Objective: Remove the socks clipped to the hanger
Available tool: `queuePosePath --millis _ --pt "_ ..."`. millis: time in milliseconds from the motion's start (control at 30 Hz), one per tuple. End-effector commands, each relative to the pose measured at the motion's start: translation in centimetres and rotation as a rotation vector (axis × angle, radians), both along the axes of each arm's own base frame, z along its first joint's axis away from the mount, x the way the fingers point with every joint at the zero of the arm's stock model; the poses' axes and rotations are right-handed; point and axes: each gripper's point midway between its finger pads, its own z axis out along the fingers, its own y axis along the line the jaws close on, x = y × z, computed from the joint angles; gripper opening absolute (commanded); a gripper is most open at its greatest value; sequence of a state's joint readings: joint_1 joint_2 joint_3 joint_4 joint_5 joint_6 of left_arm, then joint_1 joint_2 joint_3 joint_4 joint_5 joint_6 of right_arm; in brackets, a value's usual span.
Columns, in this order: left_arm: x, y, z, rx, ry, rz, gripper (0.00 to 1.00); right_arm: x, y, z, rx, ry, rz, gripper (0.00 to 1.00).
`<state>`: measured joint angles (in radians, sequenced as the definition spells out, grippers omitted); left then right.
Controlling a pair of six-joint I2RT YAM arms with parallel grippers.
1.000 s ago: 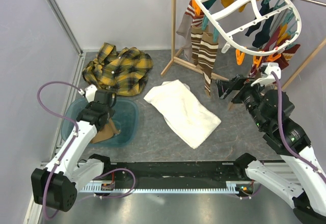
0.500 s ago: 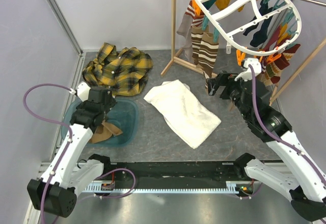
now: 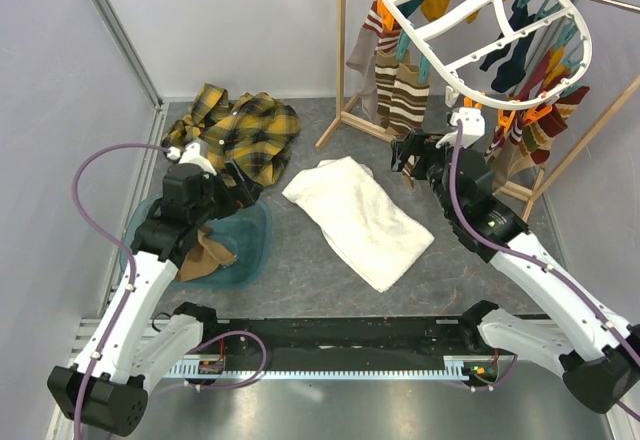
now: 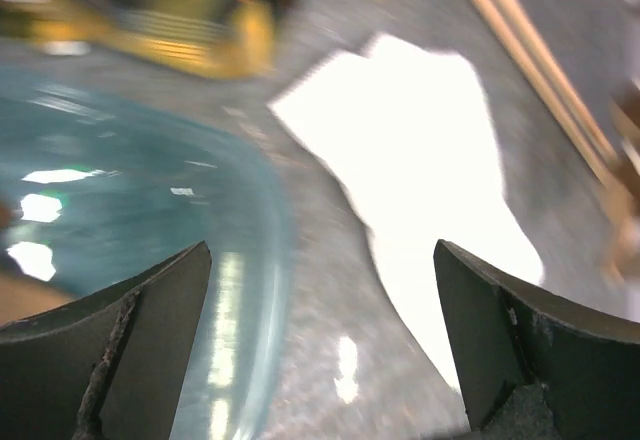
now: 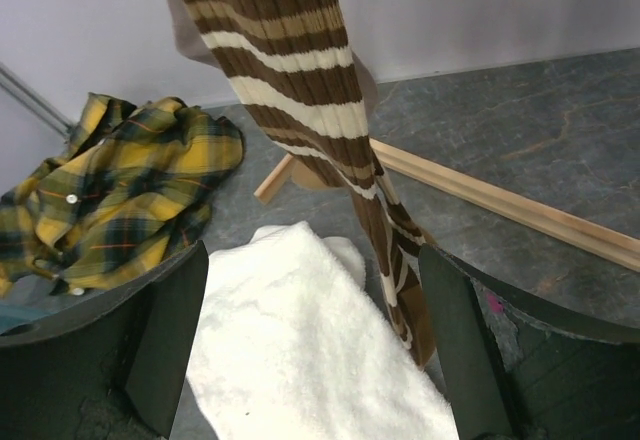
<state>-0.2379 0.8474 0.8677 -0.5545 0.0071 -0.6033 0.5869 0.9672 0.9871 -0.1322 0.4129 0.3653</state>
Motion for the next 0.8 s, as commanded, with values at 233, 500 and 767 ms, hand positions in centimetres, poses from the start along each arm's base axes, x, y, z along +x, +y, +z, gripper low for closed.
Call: queuePosePath --millis 233,500,767 --pt "-2.2 -9.1 -0.2 -0.153 -0.079 -0.540 0.99 3.1 -0.6 -2.0 -0.019 -0.077 -0.122 0.91" --pt "-2.8 -11.6 -0.1 -0.149 -0.074 -0.657 0.99 4.1 -1.1 -5.1 -0.075 -0.030 -0.176 0.90" --pt "-3.9 -14.3 0.8 -0.126 -0.114 -0.760 0.99 4.6 -0.4 -5.7 -0.111 0.001 -0.155 0.41"
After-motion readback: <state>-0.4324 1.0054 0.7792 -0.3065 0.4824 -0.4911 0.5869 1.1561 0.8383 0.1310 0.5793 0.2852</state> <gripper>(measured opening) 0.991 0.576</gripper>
